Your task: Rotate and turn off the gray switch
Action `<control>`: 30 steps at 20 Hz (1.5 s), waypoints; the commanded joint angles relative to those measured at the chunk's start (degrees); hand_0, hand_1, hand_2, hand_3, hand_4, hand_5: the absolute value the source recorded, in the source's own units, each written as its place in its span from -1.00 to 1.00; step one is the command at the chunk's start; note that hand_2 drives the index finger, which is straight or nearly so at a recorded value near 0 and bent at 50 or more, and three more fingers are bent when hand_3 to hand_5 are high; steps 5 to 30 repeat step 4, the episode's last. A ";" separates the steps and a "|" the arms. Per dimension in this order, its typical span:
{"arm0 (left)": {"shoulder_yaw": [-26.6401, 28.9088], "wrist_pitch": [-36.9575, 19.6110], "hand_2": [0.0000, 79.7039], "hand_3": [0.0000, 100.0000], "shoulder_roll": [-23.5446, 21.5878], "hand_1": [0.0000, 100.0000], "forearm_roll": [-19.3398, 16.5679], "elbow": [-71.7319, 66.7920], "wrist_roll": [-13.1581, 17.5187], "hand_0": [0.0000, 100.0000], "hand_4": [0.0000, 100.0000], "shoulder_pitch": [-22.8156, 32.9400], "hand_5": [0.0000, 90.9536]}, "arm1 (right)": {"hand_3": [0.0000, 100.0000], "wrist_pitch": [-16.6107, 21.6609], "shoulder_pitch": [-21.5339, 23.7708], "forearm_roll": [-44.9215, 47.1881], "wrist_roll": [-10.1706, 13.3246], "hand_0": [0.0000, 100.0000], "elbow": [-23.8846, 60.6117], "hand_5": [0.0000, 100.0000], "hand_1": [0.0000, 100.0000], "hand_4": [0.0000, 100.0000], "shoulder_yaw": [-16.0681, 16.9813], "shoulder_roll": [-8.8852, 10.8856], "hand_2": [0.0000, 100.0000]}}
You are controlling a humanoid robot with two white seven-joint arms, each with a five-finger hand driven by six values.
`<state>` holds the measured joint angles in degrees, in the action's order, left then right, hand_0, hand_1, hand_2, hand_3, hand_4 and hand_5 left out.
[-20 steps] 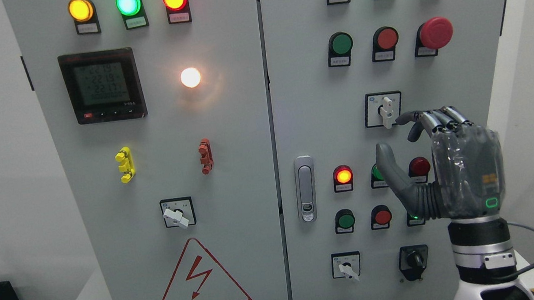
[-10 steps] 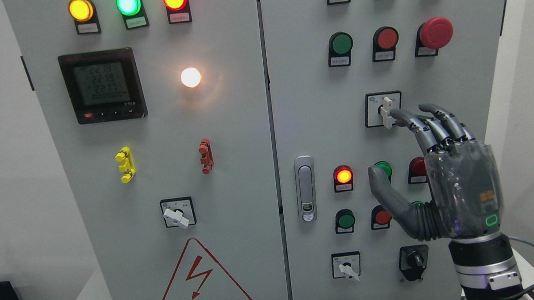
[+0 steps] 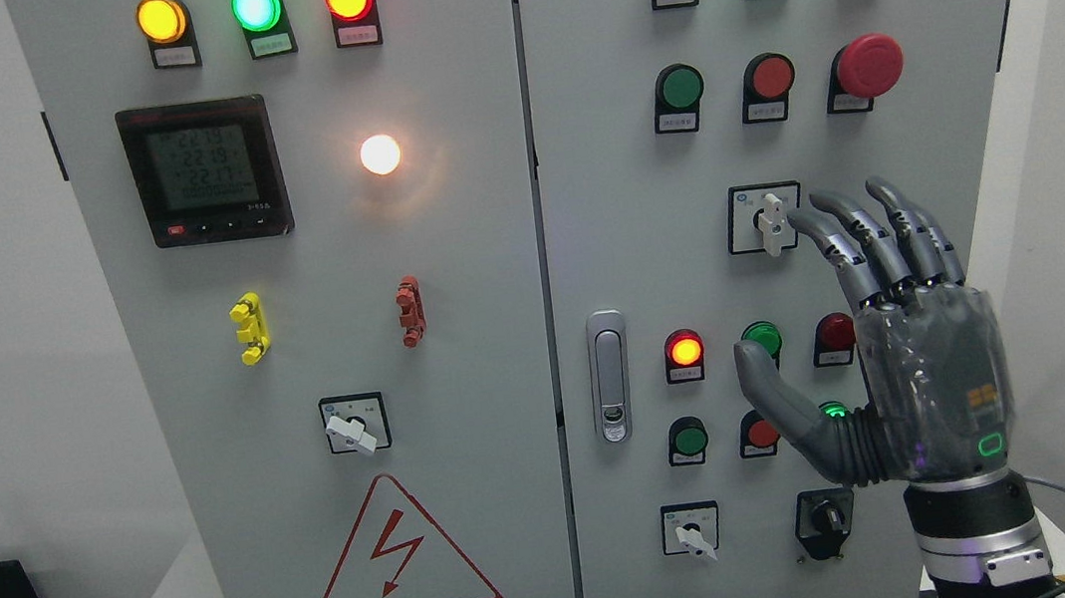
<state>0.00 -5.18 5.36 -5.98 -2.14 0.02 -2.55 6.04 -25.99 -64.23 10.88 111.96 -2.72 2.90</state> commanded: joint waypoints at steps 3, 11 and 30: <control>1.85 0.00 -1.00 -1.00 0.01 -0.22 0.00 0.03 -0.02 -0.76 -1.00 0.00 -1.00 | -0.56 0.12 1.38 0.07 0.02 -0.39 2.04 -1.00 -0.63 -0.90 1.13 0.18 -0.64; 1.85 0.00 -1.00 -1.00 0.01 -0.22 0.00 0.03 -0.02 -0.76 -1.00 0.00 -1.00 | -0.56 0.12 1.47 0.07 0.02 -0.39 2.12 -1.00 -0.63 -0.90 1.22 0.18 -0.64; 1.85 0.00 -1.00 -1.00 0.01 -0.22 0.00 0.03 -0.02 -0.76 -1.00 0.00 -1.00 | -0.56 0.12 1.47 0.07 0.02 -0.39 2.12 -1.00 -0.63 -0.90 1.22 0.18 -0.64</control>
